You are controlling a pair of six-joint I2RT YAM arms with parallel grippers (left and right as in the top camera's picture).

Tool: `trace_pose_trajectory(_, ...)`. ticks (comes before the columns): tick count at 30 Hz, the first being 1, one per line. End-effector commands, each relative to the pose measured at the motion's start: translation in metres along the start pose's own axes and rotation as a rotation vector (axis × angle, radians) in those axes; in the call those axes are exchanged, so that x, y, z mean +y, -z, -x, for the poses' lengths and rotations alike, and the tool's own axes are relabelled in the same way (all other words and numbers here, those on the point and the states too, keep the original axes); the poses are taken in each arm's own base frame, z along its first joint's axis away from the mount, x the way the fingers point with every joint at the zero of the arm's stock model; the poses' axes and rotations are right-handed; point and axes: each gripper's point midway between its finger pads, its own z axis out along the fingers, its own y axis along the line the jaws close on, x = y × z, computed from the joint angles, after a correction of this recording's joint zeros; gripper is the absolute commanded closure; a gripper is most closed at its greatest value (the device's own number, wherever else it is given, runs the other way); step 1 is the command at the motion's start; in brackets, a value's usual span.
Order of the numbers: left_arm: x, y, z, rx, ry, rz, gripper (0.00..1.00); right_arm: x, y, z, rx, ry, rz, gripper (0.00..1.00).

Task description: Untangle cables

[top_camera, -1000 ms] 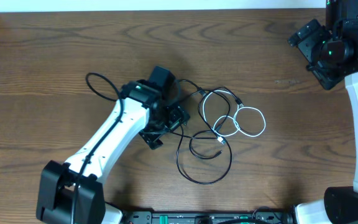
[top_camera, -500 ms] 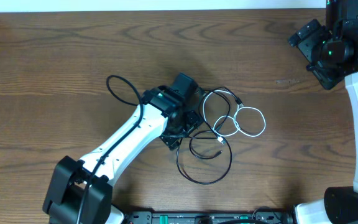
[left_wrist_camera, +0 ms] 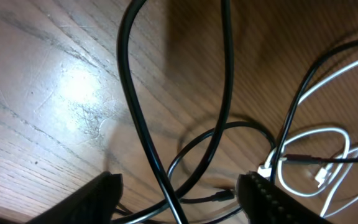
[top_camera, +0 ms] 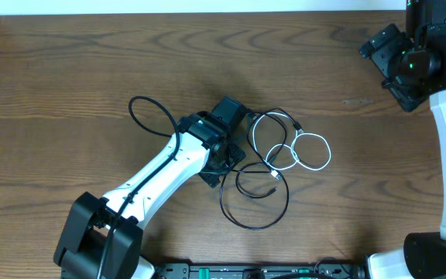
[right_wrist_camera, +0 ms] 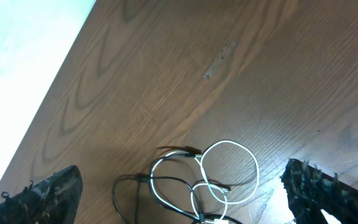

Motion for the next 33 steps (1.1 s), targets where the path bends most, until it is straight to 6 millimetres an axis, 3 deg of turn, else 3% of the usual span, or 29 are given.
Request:
trace_pose_trajectory(1,0.002,-0.004,0.001,-0.001,0.009,0.011,0.45,-0.002,0.002,0.005,-0.022,0.002,-0.01,0.01)
trace_pose_trajectory(2,0.002,-0.004,0.001,-0.001,0.01,0.012,0.5,-0.002,0.002,0.005,-0.022,0.001,-0.01,0.01)
trace_pose_trajectory(5,0.0,-0.003,0.001,-0.002,-0.024,0.005,0.9,-0.002,0.002,0.005,-0.022,0.002,-0.01,0.01)
trace_pose_trajectory(9,-0.008,0.005,0.002,-0.009,-0.051,-0.024,0.92,-0.002,0.002,0.005,-0.022,0.001,-0.01,0.01)
trace_pose_trajectory(16,-0.026,0.058,-0.002,-0.053,-0.111,-0.199,0.93,-0.002,0.002,0.005,-0.022,0.001,-0.01,0.01)
trace_pose_trajectory(19,-0.046,0.098,-0.017,-0.027,-0.174,-0.373,0.93,-0.002,0.002,0.005,-0.022,0.002,-0.01,0.01)
trace_pose_trajectory(22,-0.08,0.166,-0.043,0.013,-0.294,-0.697,0.93,-0.002,0.002,0.005,-0.022,0.001,-0.01,0.01)
trace_pose_trajectory(25,-0.095,0.226,-0.052,-0.041,-0.361,-0.933,0.93,-0.002,0.002,0.005,-0.022,0.002,-0.01,0.01)
trace_pose_trajectory(29,-0.101,0.313,-0.062,-0.175,-0.462,-1.245,0.92,-0.002,0.002,0.005,-0.022,0.002,-0.01,0.01)
trace_pose_trajectory(33,-0.093,0.378,-0.07,-0.282,-0.504,-1.468,0.92,-0.002,0.002,0.005,-0.022,0.002,-0.01,0.01)
